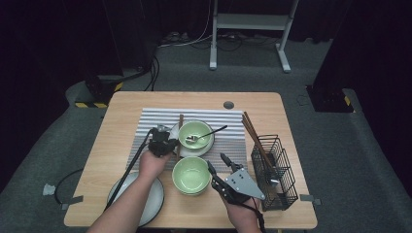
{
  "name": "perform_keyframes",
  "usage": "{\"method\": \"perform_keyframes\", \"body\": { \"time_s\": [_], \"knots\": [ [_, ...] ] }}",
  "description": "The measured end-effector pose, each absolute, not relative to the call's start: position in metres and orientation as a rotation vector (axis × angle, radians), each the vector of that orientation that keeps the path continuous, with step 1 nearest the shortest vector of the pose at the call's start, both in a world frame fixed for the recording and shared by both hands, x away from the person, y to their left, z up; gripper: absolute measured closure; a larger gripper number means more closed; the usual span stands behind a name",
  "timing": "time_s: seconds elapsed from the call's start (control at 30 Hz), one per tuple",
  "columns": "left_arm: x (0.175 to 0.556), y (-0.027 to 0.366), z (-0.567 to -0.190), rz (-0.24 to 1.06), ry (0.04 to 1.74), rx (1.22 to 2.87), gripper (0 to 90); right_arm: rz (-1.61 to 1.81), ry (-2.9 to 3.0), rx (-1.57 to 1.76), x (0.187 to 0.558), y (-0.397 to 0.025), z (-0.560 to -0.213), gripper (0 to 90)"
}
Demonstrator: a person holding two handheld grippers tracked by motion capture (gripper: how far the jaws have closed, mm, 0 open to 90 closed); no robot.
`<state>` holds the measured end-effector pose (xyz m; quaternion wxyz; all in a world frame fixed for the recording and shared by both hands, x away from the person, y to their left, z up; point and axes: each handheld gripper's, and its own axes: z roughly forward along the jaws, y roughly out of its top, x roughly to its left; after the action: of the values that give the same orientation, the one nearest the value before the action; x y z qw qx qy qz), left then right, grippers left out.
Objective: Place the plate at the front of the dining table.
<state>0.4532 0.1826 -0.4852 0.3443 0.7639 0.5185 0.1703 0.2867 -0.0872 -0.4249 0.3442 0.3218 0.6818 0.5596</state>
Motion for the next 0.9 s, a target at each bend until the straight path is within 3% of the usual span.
{"method": "perform_keyframes", "body": {
  "time_s": [0.47, 0.9],
  "knots": [
    [0.449, 0.191, -0.477, 0.475, 1.371, 1.959, 74.4, 1.450, 1.775, 0.833, 0.287, -0.090, -0.427, 51.6],
    [0.425, 0.241, -0.453, 0.520, 1.323, 1.868, 62.8, 1.377, 1.812, 0.918, 0.299, -0.094, -0.445, 51.5]
  ]
}}
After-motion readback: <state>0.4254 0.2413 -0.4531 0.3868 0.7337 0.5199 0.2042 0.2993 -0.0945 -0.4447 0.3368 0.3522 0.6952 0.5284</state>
